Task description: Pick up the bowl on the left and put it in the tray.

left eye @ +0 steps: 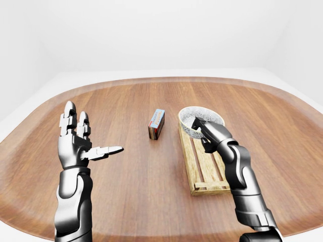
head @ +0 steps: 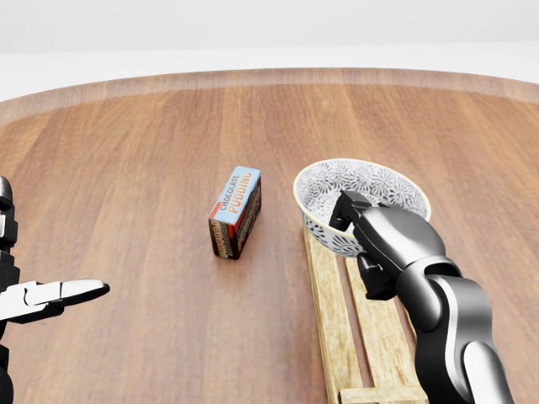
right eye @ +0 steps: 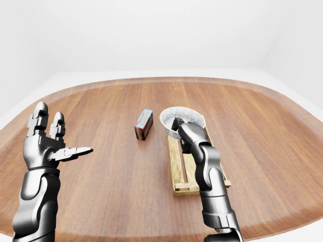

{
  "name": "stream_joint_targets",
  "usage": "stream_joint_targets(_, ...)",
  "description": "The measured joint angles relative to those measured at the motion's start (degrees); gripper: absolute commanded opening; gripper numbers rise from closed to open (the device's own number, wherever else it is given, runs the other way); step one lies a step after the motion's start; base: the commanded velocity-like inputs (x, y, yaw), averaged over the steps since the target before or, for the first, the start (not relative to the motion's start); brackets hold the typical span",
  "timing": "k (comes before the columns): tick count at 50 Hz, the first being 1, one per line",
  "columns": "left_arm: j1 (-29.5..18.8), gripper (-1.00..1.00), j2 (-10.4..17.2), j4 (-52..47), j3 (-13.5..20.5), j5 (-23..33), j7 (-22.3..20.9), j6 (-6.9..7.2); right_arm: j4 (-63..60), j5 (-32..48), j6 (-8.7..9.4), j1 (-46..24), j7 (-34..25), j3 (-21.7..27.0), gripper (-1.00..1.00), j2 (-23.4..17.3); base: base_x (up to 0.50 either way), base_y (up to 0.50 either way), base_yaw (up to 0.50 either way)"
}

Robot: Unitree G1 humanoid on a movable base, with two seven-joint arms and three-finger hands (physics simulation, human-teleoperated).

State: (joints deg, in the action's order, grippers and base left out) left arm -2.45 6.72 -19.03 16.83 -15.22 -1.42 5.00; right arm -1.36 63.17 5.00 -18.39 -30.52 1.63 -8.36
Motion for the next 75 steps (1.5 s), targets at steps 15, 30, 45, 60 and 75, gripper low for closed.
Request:
stream_joint_targets(15, 0.0, 1.0, -0.1, 0.1, -0.1, 0.1, 0.0, 0.0, 2.7, 0.6, 0.0, 0.1, 3.7, 0.3, -1.0, -0.7, 0.0, 0.0, 0.0)
stream_joint_targets(30, 0.0, 1.0, 0.0, 0.1, -0.1, 0.1, 0.0, 0.0, 5.3, -0.2, 0.0, 0.2, 6.5, 0.6, -1.0, -1.0, 0.0, 0.0, 0.0)
stream_joint_targets(45, 0.0, 1.0, 0.0, 0.0, 0.0, 0.0, 0.1, 0.0, 8.1, -3.4, 0.0, 2.6, 10.7, 1.6, -1.0, -1.9, 0.0, 0.0, 0.0)
stream_joint_targets(60, 0.0, 1.0, 0.0, -0.1, 0.1, -0.1, 0.1, 0.0, 13.0, -6.1, 0.0, 3.5, 14.5, 1.5, -1.0, -2.4, 0.0, 0.0, 0.0)
stream_joint_targets(75, 0.2, 1.0, -0.1, -0.5, 0.1, -0.2, 0.1, 0.0, 15.6, -5.6, 0.0, 3.2, 15.3, 0.8, -1.0, -2.7, 0.0, 0.0, 0.0)
